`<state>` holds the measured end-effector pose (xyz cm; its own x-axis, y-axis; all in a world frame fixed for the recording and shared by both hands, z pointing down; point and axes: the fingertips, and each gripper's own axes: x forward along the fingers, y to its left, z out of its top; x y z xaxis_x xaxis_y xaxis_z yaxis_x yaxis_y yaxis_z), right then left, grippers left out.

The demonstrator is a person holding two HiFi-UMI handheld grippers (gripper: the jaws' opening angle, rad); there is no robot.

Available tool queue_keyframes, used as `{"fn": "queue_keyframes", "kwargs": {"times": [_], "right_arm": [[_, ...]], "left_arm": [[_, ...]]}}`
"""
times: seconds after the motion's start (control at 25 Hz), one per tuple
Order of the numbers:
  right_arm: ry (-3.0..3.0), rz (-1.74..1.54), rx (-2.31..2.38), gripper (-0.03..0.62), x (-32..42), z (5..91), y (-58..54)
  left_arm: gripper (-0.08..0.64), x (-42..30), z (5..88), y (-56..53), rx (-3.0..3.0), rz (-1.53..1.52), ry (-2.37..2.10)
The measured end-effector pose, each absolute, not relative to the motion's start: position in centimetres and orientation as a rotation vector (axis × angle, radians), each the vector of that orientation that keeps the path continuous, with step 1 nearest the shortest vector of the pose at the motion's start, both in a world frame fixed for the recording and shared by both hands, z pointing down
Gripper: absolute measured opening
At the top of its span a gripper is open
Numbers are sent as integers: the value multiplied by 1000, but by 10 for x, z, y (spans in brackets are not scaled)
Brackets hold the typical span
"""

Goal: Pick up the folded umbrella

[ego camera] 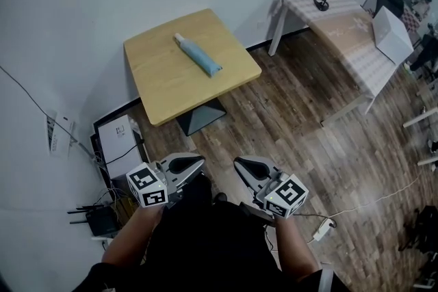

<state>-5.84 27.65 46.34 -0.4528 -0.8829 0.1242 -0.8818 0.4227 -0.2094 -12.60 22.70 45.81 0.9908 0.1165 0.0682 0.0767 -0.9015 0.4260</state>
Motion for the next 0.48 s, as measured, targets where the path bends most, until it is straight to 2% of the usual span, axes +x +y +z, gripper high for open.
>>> {"fn": "queue_keyframes", "kwargs": {"times": [0.48], "right_arm": [[2639,-459,-1701,21,-31,466,193]], "left_arm": [[11,-93,459,142,2639,77,178]]}}
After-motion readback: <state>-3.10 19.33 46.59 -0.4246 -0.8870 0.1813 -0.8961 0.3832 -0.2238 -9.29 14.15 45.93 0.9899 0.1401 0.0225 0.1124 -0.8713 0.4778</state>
